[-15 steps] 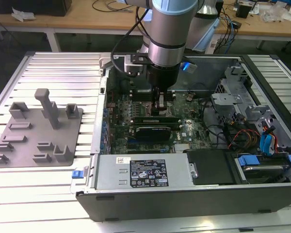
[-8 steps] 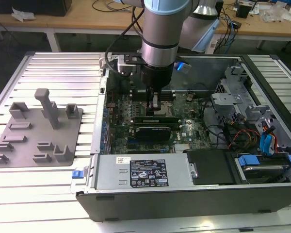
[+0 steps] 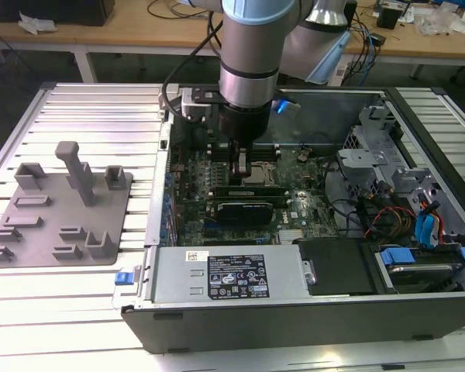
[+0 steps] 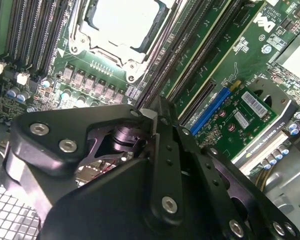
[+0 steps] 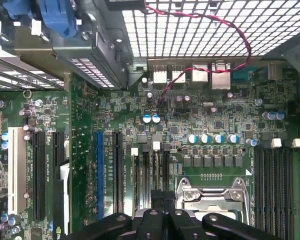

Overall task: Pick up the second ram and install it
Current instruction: 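Press down the second ram until it locks into place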

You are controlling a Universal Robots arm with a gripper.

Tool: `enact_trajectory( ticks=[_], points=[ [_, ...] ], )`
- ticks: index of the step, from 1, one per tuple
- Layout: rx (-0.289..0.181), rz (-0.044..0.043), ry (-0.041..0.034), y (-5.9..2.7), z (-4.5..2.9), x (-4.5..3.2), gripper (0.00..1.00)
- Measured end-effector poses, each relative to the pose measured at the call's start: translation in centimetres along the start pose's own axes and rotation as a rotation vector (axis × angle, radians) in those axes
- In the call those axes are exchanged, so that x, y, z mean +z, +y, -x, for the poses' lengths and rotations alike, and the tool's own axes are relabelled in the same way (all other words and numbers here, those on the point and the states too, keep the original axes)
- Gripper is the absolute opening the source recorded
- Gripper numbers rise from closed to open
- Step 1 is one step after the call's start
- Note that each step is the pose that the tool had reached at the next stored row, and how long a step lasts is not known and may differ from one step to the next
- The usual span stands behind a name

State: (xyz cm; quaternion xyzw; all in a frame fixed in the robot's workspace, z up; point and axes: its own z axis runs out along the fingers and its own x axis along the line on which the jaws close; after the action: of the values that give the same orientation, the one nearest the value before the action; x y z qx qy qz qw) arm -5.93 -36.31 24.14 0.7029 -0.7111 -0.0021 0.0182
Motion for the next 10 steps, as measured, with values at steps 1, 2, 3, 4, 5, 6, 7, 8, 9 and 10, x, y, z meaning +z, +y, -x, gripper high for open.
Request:
enact_trajectory(
  ticks=[1,2,3,4,5,6,7,8,9,10],
  points=[
    [0.0,0.0,0.0,0.04,0.0,0.1,0.08],
    [0.0,0.0,0.0001,0.1,0.0,0.2,0.08],
    [0.0,0.0001,0.0003,0.12,0.0,0.22,0.08],
    [0.0,-0.0001,-0.0001,0.15,0.01,0.27,0.08],
    [0.0,0.0,-0.0001,0.15,0.01,0.52,0.08],
    [0.0,0.0,0.0,0.13,0.01,0.68,0.08],
    [0.0,0.0001,0.0002,0.09,0.01,0.68,0.08],
    [0.0,-0.0001,0.0,-0.05,0.02,0.71,0.08],
    [0.0,0.0,-0.0001,-0.12,0.02,0.71,0.08],
    [0.0,0.0,0.0,-0.16,0.02,0.72,0.08]
  ],
)
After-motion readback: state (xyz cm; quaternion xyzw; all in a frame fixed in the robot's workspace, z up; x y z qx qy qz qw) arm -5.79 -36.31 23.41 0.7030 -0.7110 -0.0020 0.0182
